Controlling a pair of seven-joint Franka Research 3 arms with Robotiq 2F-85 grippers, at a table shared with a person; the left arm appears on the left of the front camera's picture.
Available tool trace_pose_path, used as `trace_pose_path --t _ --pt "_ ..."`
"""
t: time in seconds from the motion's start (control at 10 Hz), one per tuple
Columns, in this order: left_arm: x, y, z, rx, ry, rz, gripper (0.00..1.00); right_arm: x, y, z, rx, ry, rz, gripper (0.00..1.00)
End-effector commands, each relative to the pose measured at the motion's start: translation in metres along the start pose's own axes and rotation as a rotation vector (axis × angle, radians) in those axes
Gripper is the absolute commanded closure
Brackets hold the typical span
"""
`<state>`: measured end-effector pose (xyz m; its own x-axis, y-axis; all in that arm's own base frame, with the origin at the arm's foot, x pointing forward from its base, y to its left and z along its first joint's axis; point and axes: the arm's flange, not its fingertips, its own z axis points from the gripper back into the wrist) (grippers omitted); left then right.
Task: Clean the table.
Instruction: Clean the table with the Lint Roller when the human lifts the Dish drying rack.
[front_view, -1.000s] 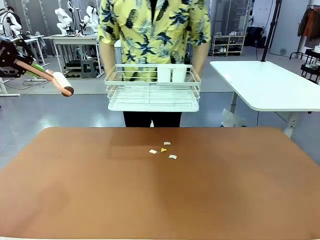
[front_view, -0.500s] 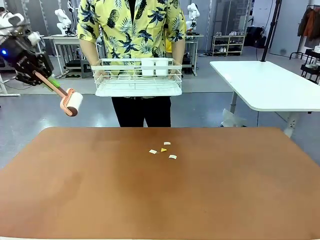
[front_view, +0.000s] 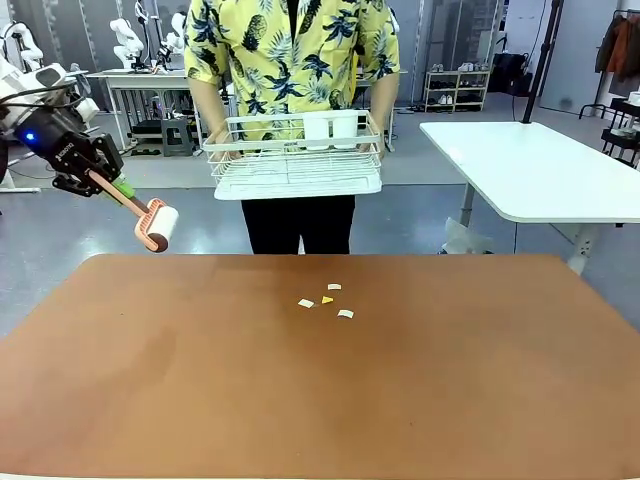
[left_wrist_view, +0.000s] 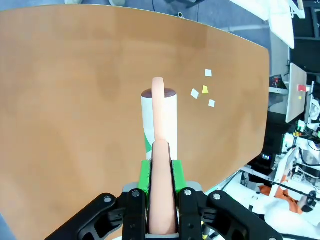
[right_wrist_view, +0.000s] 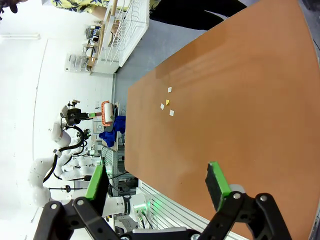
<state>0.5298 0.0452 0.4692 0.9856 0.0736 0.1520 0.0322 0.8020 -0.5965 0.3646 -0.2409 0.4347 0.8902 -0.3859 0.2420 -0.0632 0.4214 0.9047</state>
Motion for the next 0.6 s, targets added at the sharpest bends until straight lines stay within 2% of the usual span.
trace_pose_path --t 0.0,0.3,0.4,0.5 --pt "-0.001 -0.002 0.006 0.011 -0.006 -0.011 0.79 -0.002 0.002 0.002 0.013 0.000 0.009 0.00" --pt "0.000 0.000 0.001 0.001 -0.001 -0.001 0.79 -0.002 0.002 0.002 0.013 0.000 0.009 0.00" --pt "0.004 0.004 -0.012 -0.095 0.045 -0.060 0.79 -0.002 0.002 0.002 0.013 0.000 0.009 0.00" --pt "0.018 0.003 -0.025 -0.147 0.026 -0.078 0.79 -0.002 0.002 0.002 0.013 0.000 0.009 0.00"
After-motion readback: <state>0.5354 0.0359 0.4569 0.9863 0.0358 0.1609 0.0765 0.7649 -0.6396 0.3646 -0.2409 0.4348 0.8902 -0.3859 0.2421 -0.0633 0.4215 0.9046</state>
